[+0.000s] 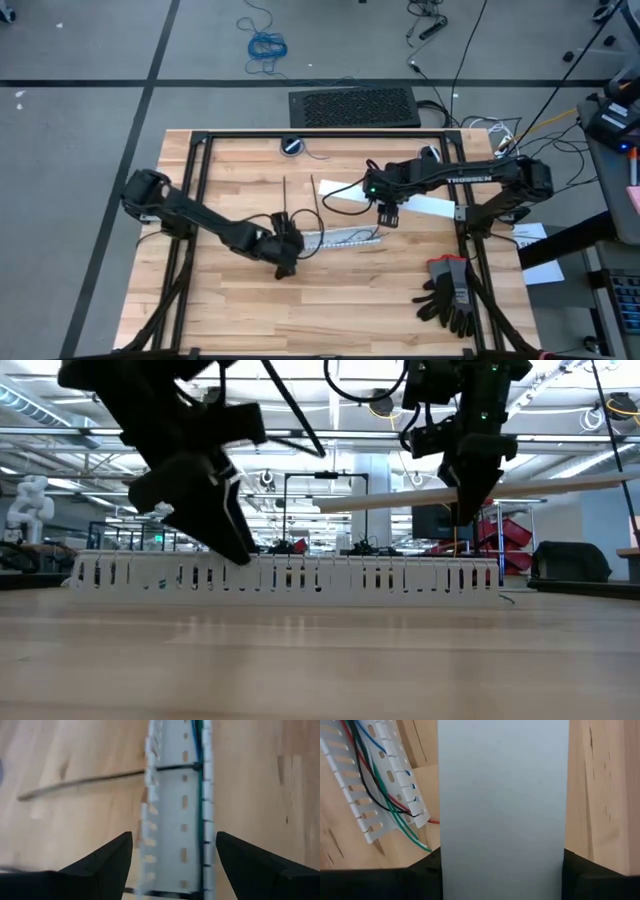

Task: Ziptie cables
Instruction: Close the white cable duct

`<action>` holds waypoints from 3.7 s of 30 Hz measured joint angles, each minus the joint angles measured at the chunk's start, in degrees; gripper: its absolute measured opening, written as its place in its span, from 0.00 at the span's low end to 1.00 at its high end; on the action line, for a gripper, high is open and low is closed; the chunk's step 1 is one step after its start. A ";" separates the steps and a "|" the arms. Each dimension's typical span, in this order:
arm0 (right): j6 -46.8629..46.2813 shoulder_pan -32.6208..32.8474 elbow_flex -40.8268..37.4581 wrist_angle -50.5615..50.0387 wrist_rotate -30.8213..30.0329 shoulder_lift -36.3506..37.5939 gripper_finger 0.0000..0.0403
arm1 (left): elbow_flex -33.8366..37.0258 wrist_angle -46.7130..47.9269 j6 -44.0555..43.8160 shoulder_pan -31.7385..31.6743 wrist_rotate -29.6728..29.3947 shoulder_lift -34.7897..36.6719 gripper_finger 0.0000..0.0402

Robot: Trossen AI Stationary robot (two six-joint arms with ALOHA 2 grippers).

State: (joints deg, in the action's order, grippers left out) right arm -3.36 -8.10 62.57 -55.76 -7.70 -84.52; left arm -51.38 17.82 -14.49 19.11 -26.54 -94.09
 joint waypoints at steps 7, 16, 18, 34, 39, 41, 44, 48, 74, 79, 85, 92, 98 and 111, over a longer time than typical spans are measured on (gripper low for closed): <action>-0.21 1.65 0.00 0.33 0.07 0.01 0.49 | -0.05 0.39 -6.45 0.25 2.97 -2.55 0.69; -1.55 1.86 0.00 0.58 -0.25 -0.01 0.49 | 1.00 2.76 -7.45 1.04 3.23 -2.81 0.35; -1.87 1.86 0.00 0.55 -0.02 -0.01 0.49 | 1.04 6.57 -6.36 1.38 3.14 -2.79 0.28; -6.61 9.15 0.00 1.28 0.55 -0.01 0.49 | 14.39 24.32 -13.36 6.71 5.48 14.97 0.24; -5.18 11.81 -0.20 1.98 0.24 -0.01 0.49 | 14.33 28.71 -22.45 10.25 5.11 24.55 0.34; -3.35 12.62 -1.13 4.31 0.19 -0.01 0.49 | 14.32 26.56 -22.50 10.85 2.95 27.39 0.40; -1.33 13.20 -3.71 7.61 0.18 -0.01 0.49 | 14.31 18.58 -17.55 10.52 -2.97 29.85 0.49; -0.94 12.17 -7.47 9.00 -0.07 -0.05 0.50 | 14.15 2.04 -7.08 6.26 -5.06 28.47 0.61; 9.96 7.66 -14.40 15.74 -2.88 -0.05 0.50 | 9.25 -23.91 10.47 -14.28 10.87 3.19 0.72; 10.05 7.63 -16.61 17.26 -2.82 -0.05 0.50 | 9.23 -23.76 10.12 -15.98 17.41 3.20 0.72; 10.17 7.63 -16.87 18.54 -2.80 -0.05 0.50 | 9.21 -23.36 8.10 -16.11 18.44 3.10 0.72; 11.41 7.65 -16.87 20.10 -2.78 -0.05 0.50 | 9.06 -24.42 7.37 -16.31 18.57 0.00 0.72; 11.62 7.65 -16.87 21.38 -2.74 -0.05 0.50 | 9.17 -28.46 6.69 -16.48 18.86 -6.66 0.72; 12.98 7.65 -16.81 26.04 -2.66 -5.56 0.50 | 9.16 -29.99 4.98 -16.41 18.40 -7.40 0.63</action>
State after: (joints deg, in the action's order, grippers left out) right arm 9.63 -0.45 45.76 -29.71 -10.37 -90.08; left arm -42.22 -12.17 -9.51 2.71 -8.14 -101.49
